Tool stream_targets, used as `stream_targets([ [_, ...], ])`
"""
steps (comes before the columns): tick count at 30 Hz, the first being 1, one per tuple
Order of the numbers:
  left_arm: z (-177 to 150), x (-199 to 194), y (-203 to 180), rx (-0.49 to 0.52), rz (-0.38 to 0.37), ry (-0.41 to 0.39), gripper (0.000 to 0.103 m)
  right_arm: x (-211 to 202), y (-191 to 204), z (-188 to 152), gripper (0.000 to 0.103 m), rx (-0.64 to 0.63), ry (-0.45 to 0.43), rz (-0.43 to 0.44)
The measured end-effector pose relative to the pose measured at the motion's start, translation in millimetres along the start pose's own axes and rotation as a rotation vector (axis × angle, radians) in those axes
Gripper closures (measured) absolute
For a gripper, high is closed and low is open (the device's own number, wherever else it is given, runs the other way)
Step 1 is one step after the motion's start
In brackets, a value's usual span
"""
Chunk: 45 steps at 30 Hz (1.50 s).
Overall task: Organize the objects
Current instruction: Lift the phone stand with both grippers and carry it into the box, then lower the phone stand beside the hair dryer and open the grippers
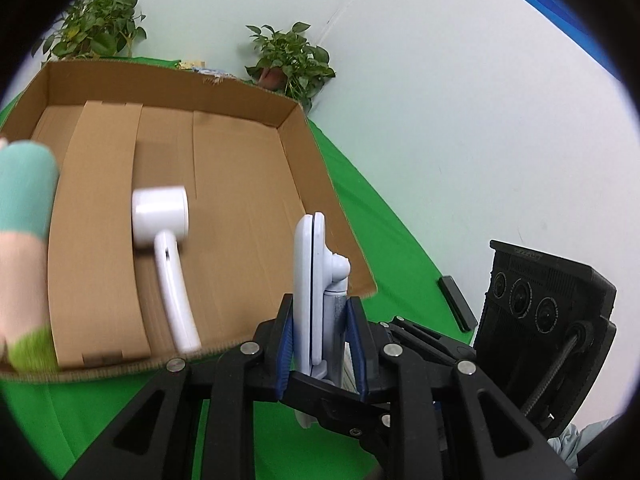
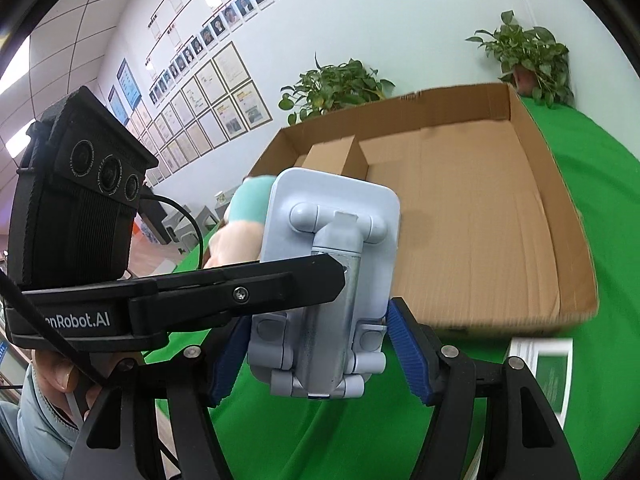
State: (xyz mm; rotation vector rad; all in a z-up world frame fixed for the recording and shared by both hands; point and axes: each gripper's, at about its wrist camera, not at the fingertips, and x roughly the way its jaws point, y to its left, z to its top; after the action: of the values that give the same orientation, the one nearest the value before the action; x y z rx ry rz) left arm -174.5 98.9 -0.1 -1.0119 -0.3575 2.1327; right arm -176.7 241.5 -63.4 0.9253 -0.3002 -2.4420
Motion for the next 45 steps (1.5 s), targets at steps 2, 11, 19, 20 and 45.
stream_targets([
  [2, 14.4, 4.9, 4.0, -0.006, -0.007, -0.001, 0.080, 4.7, -2.3, 10.0, 0.038, -0.002, 0.001, -0.003],
  [11, 42.3, 37.0, 39.8, -0.077, -0.011, 0.033, 0.080, 57.7, -27.0, 53.6, 0.038, 0.011, 0.059, -0.009],
  [19, 42.0, 71.7, 65.5, -0.135, 0.027, 0.104, 0.080, 105.2, -63.3, 54.3, 0.038, 0.065, 0.148, 0.012],
  [20, 40.7, 75.6, 66.6, -0.138, 0.038, 0.117, 0.080, 109.2, -66.9, 52.6, 0.039, 0.074, 0.159, 0.013],
  [45, 25.0, 45.3, 100.7, -0.185, 0.257, 0.162, 0.086, 152.5, -48.6, 32.4, 0.041, 0.078, 0.307, -0.201],
])
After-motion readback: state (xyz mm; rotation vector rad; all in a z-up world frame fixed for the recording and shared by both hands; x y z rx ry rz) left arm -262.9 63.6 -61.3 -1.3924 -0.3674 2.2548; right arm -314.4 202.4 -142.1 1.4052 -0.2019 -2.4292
